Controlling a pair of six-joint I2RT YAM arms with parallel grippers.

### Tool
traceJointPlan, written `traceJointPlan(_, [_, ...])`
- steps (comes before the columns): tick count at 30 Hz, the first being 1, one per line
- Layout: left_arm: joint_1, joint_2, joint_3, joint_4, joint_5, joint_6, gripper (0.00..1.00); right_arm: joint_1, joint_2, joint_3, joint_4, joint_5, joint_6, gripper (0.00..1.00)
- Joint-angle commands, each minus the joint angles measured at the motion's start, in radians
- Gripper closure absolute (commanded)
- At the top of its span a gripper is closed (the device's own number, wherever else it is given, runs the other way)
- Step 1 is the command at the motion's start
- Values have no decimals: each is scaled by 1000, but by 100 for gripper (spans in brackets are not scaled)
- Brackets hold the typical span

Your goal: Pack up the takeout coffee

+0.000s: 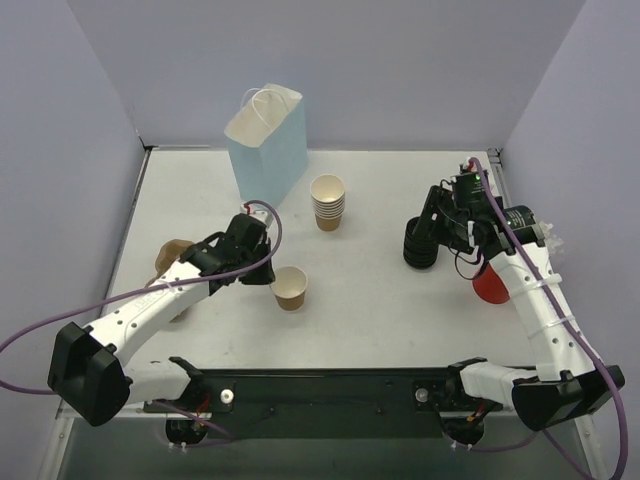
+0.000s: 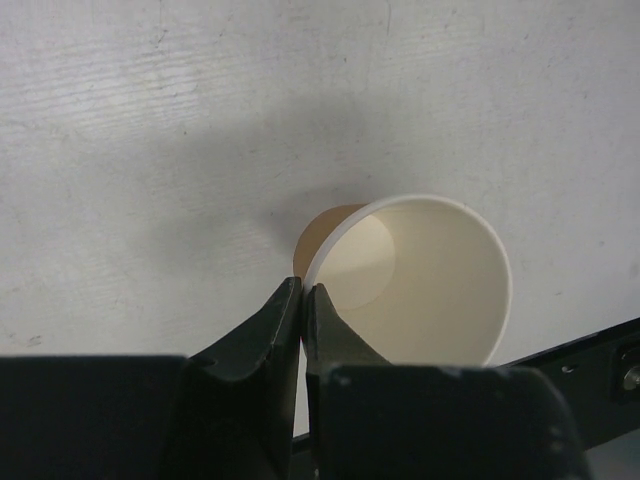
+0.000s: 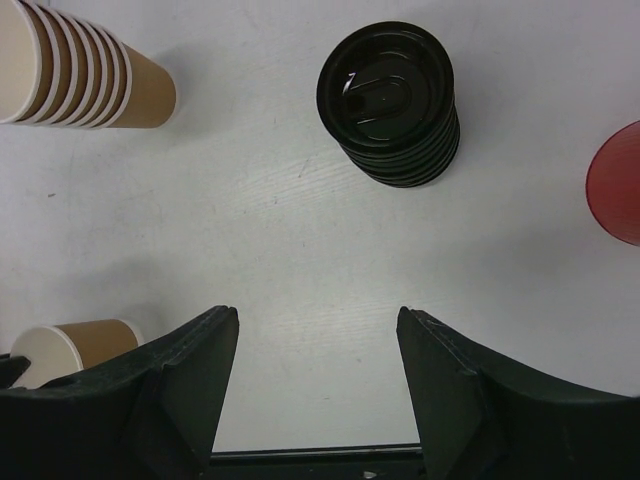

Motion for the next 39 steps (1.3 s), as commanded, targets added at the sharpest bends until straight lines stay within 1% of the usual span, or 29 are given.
traceJointPlan(1, [-10,-3,-17,216,39,-26,100,-16,20,37,-5,52,-23,34])
traceJointPlan(3, [-16,2,-42,268,42,-21,100,-19,26,26,7,60,-26,35])
traceJointPlan(8, [-36,25,-56,313,33,-15,100,-31,48,-29,44,84,-28,35])
traceJointPlan(11, [-56,31,-80,344,17,-18,100,-62,78,-37,69,61,-22,35])
traceJointPlan(14, [-75,51,-105,379,-1,-20,100,-88,115,-37,111,70,-9,36])
traceJointPlan(18, [-89,83,-100,410,-9,6,100,-106,175,-16,136,80,-35,37])
traceJointPlan(23, [-95,94,-105,414,-21,16,99,-97,292,40,152,28,-119,39])
traceJointPlan(25, [-95,89,-117,422,-18,11,95,-92,331,58,149,23,-127,41])
traceJointPlan(29, [-102,92,-140,446,-9,2,90,-82,385,79,149,30,-143,43])
traceJointPlan(31, [-104,100,-129,437,-12,-7,87,-68,417,93,147,44,-158,43])
traceJointPlan(34, [-107,109,-116,425,-13,-15,81,-60,460,125,144,41,-173,43])
traceJointPlan(37, [-107,112,-111,417,-13,-21,70,-54,497,148,142,46,-181,44])
traceJointPlan(38, [-109,109,-108,410,-16,-20,63,-54,505,159,141,46,-181,44])
traceJointPlan(39, [-109,109,-102,401,-20,-18,59,-49,519,162,139,46,-186,45])
